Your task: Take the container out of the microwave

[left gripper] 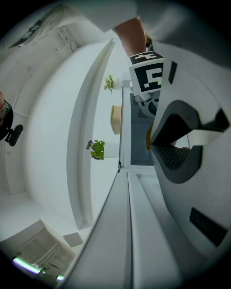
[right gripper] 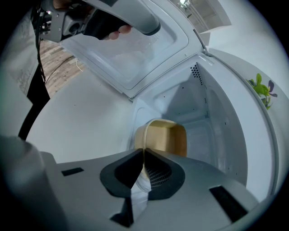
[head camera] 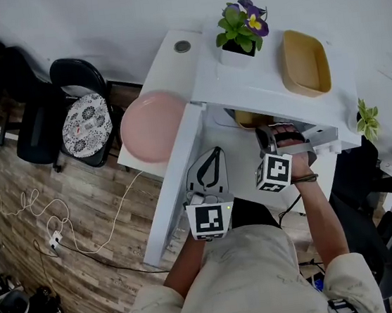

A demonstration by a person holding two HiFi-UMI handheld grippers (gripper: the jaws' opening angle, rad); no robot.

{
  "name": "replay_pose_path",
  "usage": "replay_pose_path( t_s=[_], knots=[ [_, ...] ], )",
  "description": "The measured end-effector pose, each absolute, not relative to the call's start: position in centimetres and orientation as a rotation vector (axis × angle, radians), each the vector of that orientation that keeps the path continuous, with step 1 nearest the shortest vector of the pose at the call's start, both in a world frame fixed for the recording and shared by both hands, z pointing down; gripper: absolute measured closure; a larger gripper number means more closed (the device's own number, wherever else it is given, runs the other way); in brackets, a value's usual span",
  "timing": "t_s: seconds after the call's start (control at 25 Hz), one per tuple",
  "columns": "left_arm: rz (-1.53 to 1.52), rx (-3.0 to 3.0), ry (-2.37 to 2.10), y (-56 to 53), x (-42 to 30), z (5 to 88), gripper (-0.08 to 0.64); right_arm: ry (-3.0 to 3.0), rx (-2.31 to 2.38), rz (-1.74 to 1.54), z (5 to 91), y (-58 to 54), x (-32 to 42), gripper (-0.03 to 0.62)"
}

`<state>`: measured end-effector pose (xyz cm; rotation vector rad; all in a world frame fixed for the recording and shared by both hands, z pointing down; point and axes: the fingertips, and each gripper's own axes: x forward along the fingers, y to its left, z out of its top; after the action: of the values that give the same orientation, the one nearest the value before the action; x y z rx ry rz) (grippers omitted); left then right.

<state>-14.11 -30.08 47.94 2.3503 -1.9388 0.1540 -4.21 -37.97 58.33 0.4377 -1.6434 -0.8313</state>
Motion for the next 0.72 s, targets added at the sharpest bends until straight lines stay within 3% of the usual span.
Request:
replay_pose_path(
  t_s=[0.72],
  knots=[
    [0.14,2.389,-1.944,-27.7,-13.8,46.7,0.552,-1.662,0.429,-0.811,57.1,-34.6,-4.0,0.563]
  ],
)
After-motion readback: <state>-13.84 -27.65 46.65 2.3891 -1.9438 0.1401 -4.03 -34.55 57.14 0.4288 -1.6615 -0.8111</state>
